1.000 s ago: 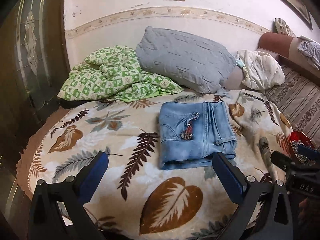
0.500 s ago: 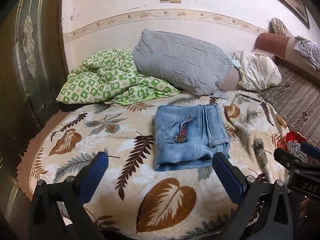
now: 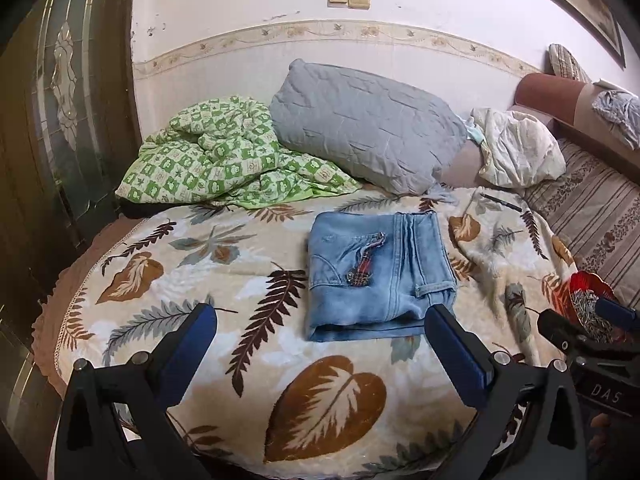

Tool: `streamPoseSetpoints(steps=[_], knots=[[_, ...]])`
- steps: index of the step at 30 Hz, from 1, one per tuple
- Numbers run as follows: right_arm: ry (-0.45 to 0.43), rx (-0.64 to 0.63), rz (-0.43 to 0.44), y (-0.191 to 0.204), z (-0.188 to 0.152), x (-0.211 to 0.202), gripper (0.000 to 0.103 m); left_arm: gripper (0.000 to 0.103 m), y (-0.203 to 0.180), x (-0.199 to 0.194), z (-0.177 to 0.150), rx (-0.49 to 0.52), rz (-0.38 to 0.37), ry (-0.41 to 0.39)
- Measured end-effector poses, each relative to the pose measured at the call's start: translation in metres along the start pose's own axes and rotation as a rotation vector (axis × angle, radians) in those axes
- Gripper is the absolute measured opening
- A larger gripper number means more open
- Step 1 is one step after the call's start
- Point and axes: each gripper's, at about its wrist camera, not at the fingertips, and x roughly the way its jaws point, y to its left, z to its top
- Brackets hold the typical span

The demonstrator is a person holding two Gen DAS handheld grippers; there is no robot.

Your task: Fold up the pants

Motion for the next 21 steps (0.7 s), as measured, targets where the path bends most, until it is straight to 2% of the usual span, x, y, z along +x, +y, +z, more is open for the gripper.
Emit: streamPoseSetpoints(steps=[3, 16, 21], knots=[[0.003, -0.002, -0.001, 0.0006, 0.0007, 0.0006, 0.103, 0.103, 0.0003, -0.0008, -0.0005, 0.001, -0.02, 0.006], [0.009, 0.01, -0.018, -0.0002, 0.0002, 0.0037, 0.103, 0.103, 0.0003, 0.0019, -0.0017, -0.003, 0.0, 0.01], [0.011, 0.007, -0.013, 0.0011, -0.0006, 0.0039, 0.103, 0.103, -0.0023, 0.0051, -0.0024, 0.013, -0.02, 0.033]])
